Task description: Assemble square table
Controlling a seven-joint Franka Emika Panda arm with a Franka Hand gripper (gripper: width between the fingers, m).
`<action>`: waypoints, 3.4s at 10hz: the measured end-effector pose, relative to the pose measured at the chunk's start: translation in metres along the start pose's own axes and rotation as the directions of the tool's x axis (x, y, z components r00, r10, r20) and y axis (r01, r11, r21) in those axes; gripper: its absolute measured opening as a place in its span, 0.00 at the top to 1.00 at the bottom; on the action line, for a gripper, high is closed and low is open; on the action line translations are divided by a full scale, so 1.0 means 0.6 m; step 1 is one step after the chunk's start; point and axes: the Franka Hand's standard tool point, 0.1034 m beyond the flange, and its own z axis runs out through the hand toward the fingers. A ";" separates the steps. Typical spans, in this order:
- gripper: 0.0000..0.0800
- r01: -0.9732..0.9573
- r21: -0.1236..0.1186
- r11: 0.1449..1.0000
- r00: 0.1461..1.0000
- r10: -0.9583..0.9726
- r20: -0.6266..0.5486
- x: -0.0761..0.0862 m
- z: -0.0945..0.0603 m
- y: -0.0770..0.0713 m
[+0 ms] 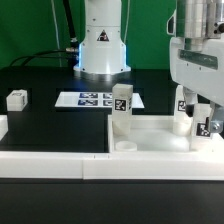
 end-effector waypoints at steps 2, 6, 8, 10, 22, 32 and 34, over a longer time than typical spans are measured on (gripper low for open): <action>0.19 0.019 0.056 0.998 1.000 -0.020 0.018 0.017 -0.063 -0.007; 0.19 0.025 0.053 0.998 1.000 -0.026 0.016 0.023 -0.065 0.001; 0.19 0.025 0.052 0.998 1.000 -0.026 0.016 0.022 -0.064 0.002; 0.19 0.037 0.051 0.998 0.999 -0.038 0.015 0.023 -0.064 0.002; 0.19 0.838 0.047 0.544 0.546 -0.832 -0.096 0.145 -0.101 0.108; 0.19 0.994 -0.077 -0.080 -0.085 -0.994 -0.064 0.378 -0.106 0.341; 0.19 0.998 -0.027 -0.053 -0.052 -0.998 0.045 0.391 -0.087 0.363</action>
Offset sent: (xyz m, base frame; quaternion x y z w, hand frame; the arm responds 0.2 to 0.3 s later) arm 0.0000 0.0000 0.0000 0.0000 0.0000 0.0000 1.0000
